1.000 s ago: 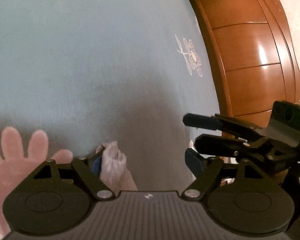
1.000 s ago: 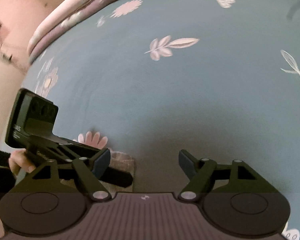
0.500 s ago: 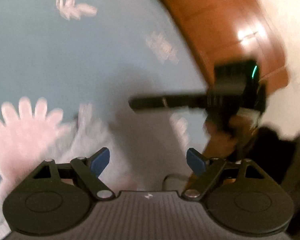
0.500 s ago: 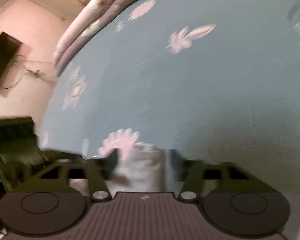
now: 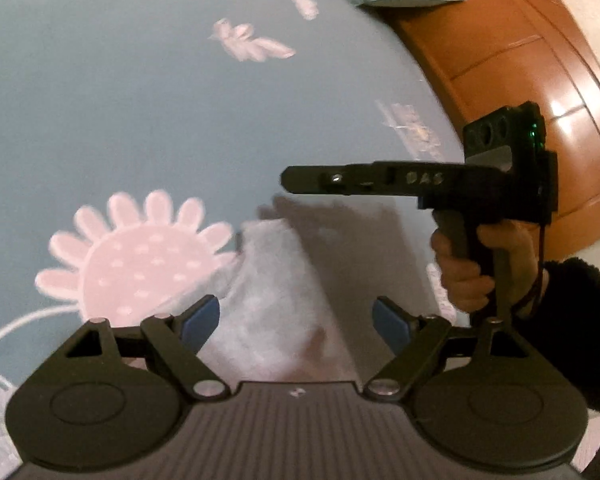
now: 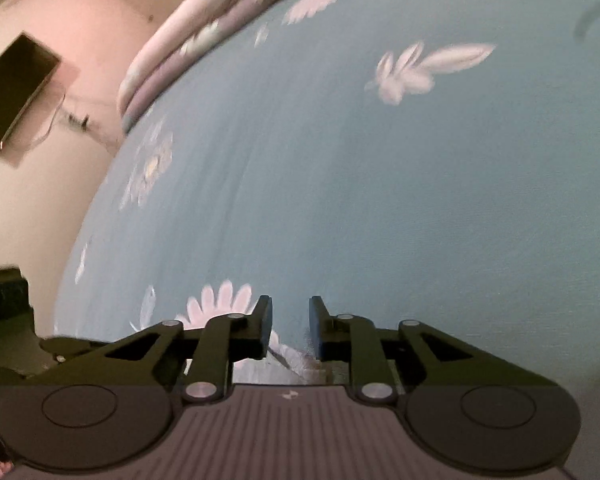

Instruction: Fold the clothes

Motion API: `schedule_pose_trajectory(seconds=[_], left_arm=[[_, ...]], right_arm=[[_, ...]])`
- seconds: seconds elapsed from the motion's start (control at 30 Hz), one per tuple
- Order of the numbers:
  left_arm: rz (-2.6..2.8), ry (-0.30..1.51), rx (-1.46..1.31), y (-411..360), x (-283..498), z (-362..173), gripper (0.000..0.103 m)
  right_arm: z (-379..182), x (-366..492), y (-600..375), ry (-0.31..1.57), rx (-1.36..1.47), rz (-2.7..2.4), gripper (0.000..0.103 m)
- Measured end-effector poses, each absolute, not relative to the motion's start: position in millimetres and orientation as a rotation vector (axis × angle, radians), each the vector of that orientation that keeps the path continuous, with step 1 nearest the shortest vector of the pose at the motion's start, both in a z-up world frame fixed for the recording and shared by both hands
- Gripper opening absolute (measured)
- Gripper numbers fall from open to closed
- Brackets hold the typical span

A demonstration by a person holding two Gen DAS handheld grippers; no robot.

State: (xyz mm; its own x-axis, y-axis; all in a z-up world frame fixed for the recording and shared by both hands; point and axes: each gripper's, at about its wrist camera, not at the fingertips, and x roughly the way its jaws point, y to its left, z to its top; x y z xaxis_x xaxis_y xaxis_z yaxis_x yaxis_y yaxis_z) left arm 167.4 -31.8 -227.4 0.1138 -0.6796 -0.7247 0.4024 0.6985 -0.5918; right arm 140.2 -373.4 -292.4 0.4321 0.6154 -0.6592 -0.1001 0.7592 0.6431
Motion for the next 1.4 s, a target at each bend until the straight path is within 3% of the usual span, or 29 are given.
schedule_pose_trajectory(seconds=[0.17, 0.33, 0.43, 0.53, 0.83, 0.97, 1.0, 1.17, 1.4], left_arm=[[-0.915, 1.172, -0.184, -78, 156, -231, 0.084], [-0.775, 1.16, 0.004, -112, 167, -267, 0.078], [-0.712, 1.09, -0.047, -96, 174, -246, 0.08], [-0.679, 1.059, -0.089, -72, 173, -221, 0.08], [-0.695, 1.006, 0.109, -61, 95, -201, 0.08], [-0.715, 0.981, 0.258, -40, 19, -196, 0.08], [-0.722, 0.983, 0.288, -33, 3, -197, 0.08], [-0.725, 0.974, 0.414, 3, -57, -212, 0.081], [-0.588, 0.989, 0.369, 38, -42, -251, 0.078]], right_arm=[[-276, 106, -394, 1.07, 0.574, 0.441, 0.041], [-286, 72, -395, 1.138, 0.59, 0.393, 0.044], [-282, 58, -397, 1.157, 0.576, 0.361, 0.053], [-273, 44, -401, 1.165, 0.541, 0.324, 0.054], [-222, -31, -375, 1.079, 0.377, 0.203, 0.052], [-208, -75, -306, 1.024, 0.238, 0.237, 0.03], [-208, -84, -287, 1.017, 0.212, 0.252, 0.029], [-227, -100, -200, 1.007, 0.175, 0.295, 0.029], [-275, -71, -154, 1.098, 0.119, 0.272, 0.029]])
